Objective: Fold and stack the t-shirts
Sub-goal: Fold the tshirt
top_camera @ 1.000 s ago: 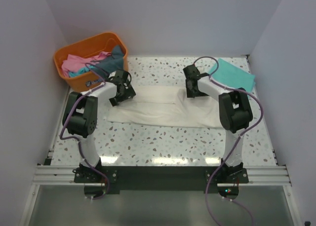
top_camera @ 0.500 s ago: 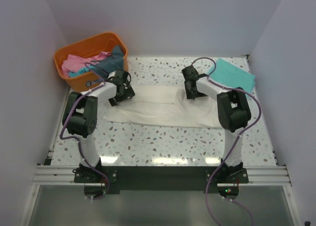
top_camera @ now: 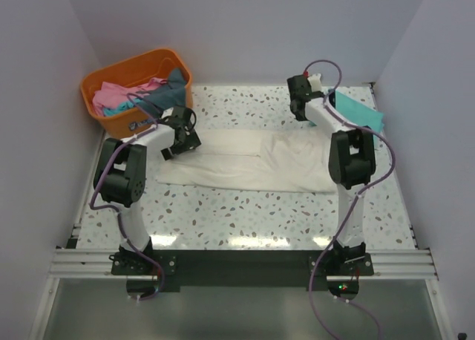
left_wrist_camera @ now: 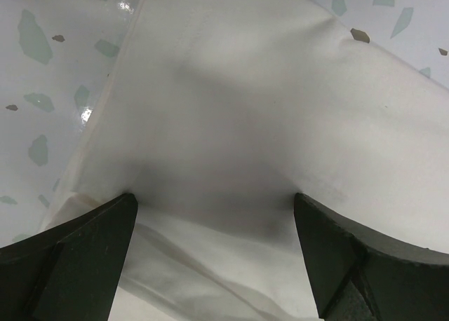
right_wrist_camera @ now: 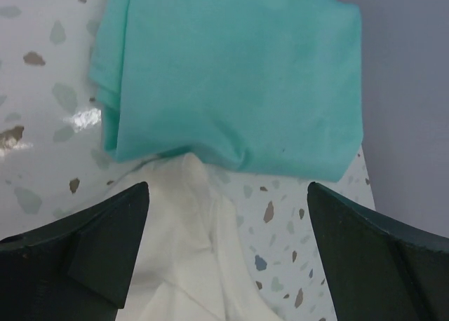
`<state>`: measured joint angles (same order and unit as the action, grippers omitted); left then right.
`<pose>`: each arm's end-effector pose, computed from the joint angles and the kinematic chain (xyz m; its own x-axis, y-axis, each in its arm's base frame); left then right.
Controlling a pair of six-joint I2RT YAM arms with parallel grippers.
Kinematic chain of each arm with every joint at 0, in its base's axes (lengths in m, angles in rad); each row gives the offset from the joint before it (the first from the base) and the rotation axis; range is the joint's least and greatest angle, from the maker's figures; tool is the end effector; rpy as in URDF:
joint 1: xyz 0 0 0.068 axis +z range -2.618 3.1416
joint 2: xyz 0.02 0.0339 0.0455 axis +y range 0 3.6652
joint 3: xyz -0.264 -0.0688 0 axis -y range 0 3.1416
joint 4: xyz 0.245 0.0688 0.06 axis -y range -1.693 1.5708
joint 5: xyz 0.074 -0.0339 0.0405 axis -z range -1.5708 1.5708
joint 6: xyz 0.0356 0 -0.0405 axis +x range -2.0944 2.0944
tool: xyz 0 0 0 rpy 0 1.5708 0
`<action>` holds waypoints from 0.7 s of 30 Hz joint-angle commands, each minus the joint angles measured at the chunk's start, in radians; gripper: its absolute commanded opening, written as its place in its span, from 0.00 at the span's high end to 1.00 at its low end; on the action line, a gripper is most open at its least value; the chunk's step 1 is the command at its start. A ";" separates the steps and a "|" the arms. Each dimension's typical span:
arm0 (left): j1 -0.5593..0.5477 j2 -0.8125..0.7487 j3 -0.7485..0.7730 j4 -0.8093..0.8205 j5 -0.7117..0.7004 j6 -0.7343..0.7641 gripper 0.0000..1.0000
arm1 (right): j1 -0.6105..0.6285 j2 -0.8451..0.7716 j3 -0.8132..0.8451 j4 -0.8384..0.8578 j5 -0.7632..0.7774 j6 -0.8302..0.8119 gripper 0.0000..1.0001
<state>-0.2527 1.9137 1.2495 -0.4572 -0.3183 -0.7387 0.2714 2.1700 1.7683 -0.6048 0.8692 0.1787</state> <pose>0.3760 -0.0856 0.1612 -0.7160 -0.4756 -0.5110 -0.5090 0.8567 -0.0841 0.4598 0.0997 0.2090 -0.7619 -0.0929 -0.6410 0.3617 0.7599 -0.5401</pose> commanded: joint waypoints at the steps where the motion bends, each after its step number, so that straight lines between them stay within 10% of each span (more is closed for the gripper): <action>1: 0.023 0.002 -0.033 -0.035 -0.013 0.024 0.00 | -0.023 -0.005 0.100 0.011 0.010 -0.028 0.01; 7: 0.023 -0.042 -0.048 -0.023 0.007 0.028 0.00 | -0.012 -0.265 -0.217 0.103 -0.688 -0.100 0.01; 21: 0.004 -0.230 -0.372 0.011 0.125 -0.042 0.00 | 0.029 -0.310 -0.563 0.094 -0.858 0.202 0.01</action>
<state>-0.2432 1.7283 1.0008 -0.3901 -0.2871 -0.7246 0.2966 1.8065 1.1660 -0.5720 0.0814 0.3294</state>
